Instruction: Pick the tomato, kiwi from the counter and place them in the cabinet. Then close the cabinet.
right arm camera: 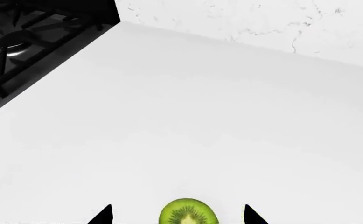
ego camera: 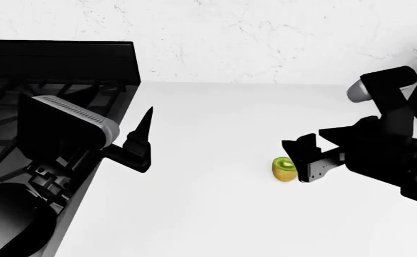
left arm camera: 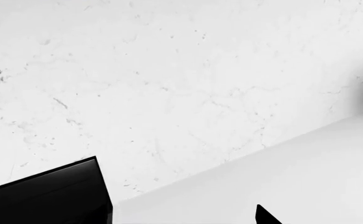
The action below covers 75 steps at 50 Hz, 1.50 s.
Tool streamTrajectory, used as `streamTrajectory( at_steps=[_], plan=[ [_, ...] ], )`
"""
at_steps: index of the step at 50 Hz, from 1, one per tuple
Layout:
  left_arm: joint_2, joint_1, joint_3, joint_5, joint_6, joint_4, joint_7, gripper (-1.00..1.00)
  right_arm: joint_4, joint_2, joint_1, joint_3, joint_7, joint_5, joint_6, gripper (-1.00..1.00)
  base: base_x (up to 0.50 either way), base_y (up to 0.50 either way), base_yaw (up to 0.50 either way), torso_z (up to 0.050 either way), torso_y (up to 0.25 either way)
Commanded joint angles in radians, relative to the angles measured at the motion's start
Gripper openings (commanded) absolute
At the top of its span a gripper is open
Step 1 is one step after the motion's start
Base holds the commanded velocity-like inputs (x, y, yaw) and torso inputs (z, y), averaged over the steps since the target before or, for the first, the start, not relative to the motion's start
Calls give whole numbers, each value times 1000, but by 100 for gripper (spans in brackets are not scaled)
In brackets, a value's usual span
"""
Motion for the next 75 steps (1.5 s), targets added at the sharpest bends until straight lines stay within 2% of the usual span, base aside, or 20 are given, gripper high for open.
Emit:
streamTrajectory(
  at_steps=[1,75],
  plan=[
    [-1,4,3,5,10,-7,3,100,17,-19,-27,-14,-26,-31,-11,100,0,0,0,0,0],
    [-7,21,8,6,43,-19,-7,100,84,-68,-165,-58,-73,-139,-102,100,0,0,0,0,0]
  ],
)
